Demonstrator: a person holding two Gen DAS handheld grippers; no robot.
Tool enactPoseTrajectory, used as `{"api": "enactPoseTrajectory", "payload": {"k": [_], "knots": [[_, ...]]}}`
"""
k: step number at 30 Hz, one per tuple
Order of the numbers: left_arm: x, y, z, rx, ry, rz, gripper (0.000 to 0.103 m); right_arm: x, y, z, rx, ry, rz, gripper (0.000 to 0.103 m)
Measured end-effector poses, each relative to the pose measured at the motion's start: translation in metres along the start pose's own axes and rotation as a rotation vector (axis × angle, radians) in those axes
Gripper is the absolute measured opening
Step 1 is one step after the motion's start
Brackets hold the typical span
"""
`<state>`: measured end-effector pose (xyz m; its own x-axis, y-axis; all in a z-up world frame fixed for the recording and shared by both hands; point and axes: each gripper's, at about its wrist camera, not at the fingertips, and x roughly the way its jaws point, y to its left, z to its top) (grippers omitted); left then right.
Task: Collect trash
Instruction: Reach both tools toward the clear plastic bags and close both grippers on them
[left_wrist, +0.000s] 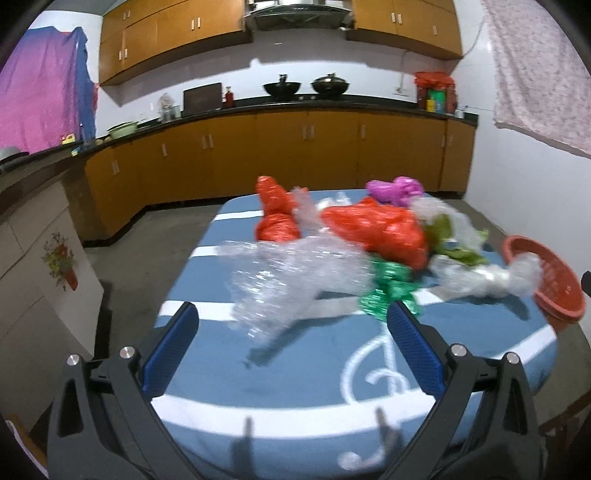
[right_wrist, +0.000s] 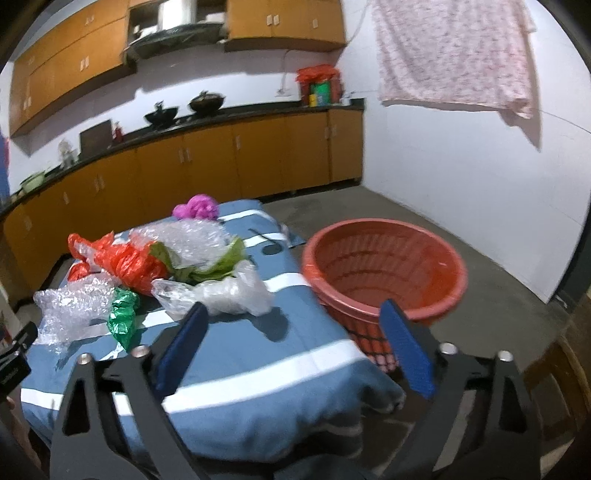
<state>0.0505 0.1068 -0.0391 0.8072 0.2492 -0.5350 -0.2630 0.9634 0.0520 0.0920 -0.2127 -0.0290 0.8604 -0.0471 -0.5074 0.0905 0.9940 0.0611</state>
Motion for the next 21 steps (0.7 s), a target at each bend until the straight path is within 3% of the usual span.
{"api": "enactPoseTrajectory", "payload": {"k": [6, 16, 21], "knots": [[0.035, 0.023, 0.013, -0.035, 0.023, 0.014, 0.099, 0.047, 0.024, 0.008, -0.059, 0.062, 0.031, 0.072], [0.090, 0.046, 0.026, -0.067, 0.078, -0.035, 0.099, 0.090, 0.022, 0.010, -0.036, 0.150, 0.033, 0.064], [0.113, 0.053, 0.033, -0.084, 0.115, -0.096, 0.099, 0.103, 0.024, 0.010, -0.038, 0.189, 0.063, 0.051]]}}
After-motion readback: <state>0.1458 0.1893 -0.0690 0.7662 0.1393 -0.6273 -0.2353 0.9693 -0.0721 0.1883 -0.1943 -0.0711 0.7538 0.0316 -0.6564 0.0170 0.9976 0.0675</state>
